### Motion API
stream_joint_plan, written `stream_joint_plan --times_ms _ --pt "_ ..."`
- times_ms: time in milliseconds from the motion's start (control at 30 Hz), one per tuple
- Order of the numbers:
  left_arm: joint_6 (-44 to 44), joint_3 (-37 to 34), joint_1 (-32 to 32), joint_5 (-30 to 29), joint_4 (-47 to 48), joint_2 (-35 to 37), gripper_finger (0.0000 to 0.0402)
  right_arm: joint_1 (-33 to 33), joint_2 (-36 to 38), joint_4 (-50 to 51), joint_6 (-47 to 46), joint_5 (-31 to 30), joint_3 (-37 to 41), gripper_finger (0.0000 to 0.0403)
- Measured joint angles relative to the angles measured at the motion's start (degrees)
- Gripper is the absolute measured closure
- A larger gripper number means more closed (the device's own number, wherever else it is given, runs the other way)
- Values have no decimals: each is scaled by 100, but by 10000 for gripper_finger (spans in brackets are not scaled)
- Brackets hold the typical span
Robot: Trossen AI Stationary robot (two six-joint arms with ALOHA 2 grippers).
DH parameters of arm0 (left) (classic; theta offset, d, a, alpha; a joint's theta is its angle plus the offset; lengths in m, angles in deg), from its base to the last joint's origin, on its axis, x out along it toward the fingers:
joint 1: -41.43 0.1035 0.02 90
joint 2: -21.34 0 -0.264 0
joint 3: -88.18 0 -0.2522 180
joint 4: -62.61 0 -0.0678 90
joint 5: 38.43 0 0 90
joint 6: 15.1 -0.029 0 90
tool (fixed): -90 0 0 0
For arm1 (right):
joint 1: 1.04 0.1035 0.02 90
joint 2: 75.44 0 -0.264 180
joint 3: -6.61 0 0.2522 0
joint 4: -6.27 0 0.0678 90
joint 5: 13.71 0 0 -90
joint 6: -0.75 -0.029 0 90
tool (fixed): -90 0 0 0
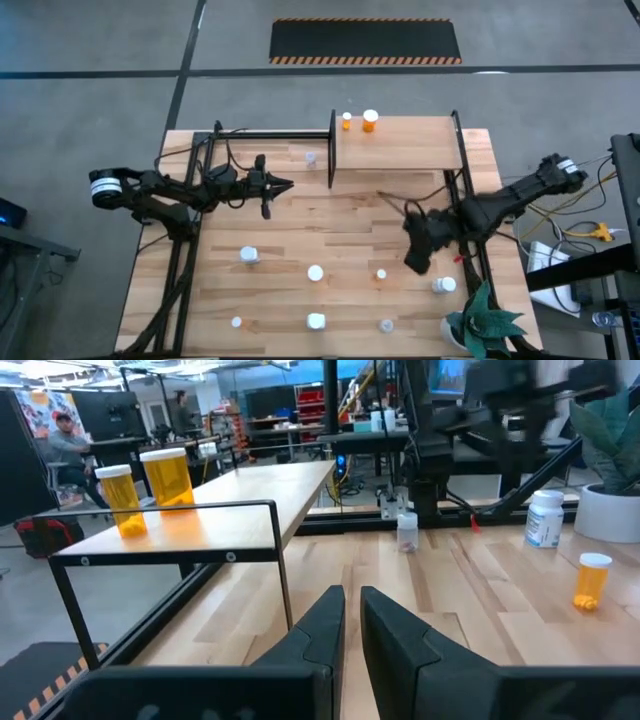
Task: Pick and place medicine bottles onto shelf by color
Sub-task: Put the middle white pill bottle on the shelf
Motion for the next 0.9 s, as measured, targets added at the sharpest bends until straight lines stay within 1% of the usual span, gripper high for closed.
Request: stream_joint_plan --times_ms 67,233,333,467,567,700,800,900 --pt "2 0 2 0 -1 0 382 417 -220 264 -344 51 -176 300" --pt "6 4 -4 2 2 0 382 1400 -655 1282 -1419 173 -612 244" --pt "9 4 -38 0 1 0 382 1854 -718 1489 -2070 177 -698 212" --pt "11 11 -105 2 -3 0 382 2296 -608 1502 -2972 175 -503 175" --pt "13 13 -176 1 -85 2 382 2509 -503 1442 -3519 399 -211 151" --pt "9 13 -243 2 -125 7 382 2643 -363 922 -3762 501 181 126" --pt "7 13 -243 2 -125 9 382 2653 -398 541 -3602 502 391 115" --pt "7 28 -243 0 -122 9 382 2652 -521 451 -3381 501 429 107"
